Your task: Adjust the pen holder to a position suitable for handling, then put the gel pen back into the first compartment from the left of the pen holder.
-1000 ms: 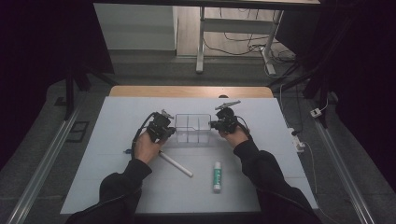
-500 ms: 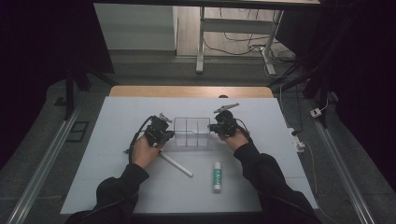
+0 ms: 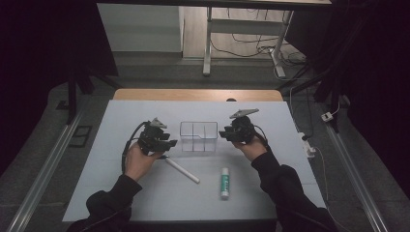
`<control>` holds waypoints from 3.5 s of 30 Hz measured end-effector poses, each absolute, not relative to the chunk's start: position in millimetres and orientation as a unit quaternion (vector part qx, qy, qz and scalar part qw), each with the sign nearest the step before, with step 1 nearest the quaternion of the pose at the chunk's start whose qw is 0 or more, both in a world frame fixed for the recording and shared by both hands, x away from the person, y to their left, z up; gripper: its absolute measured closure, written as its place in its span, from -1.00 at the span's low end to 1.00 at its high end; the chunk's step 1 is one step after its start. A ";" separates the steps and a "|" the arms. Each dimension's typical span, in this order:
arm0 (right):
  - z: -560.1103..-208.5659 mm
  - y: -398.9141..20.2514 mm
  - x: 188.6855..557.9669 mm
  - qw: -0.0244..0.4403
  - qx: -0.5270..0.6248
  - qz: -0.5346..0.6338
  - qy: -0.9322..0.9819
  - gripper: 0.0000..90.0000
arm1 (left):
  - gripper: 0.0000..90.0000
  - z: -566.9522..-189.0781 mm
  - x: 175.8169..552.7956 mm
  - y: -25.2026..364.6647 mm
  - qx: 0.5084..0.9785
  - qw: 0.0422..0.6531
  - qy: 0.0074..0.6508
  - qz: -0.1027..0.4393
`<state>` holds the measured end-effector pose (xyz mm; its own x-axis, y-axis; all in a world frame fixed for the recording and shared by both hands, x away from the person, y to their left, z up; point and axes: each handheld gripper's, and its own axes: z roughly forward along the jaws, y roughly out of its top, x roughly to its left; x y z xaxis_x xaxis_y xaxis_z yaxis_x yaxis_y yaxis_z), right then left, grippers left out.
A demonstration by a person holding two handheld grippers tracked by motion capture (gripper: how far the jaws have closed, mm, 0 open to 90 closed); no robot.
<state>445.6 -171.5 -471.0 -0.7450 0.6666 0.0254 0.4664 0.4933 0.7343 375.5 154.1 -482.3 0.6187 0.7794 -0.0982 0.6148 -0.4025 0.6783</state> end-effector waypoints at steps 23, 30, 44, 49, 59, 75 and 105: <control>-447.7 -202.0 371.9 0.090 0.310 0.407 0.855 -0.45 | -0.74 -471.2 327.3 192.3 0.826 0.380 0.405 0.099; -446.8 -219.9 347.8 0.084 0.316 0.410 0.851 -0.71 | -0.92 -472.7 320.4 203.2 0.820 0.391 0.406 0.100; -452.3 -249.1 304.7 0.112 0.331 0.400 0.847 -0.98 | -1.00 -478.3 320.1 214.4 0.818 0.392 0.407 0.105; -454.5 -262.7 291.3 0.115 0.342 0.399 0.843 -0.99 | -1.00 -479.4 322.5 218.9 0.816 0.387 0.415 0.109; -455.0 -283.3 273.2 0.124 0.367 0.403 0.830 -0.99 | -1.00 -482.7 332.4 228.1 0.813 0.364 0.441 0.109; -452.7 -295.8 267.7 0.125 0.383 0.393 0.826 -0.99 | -0.95 -504.0 360.5 247.6 0.812 0.316 0.479 0.108; -453.9 -292.3 268.6 0.115 0.368 0.380 0.840 -0.99 | 0.96 -524.1 362.5 260.2 0.852 0.228 0.465 0.081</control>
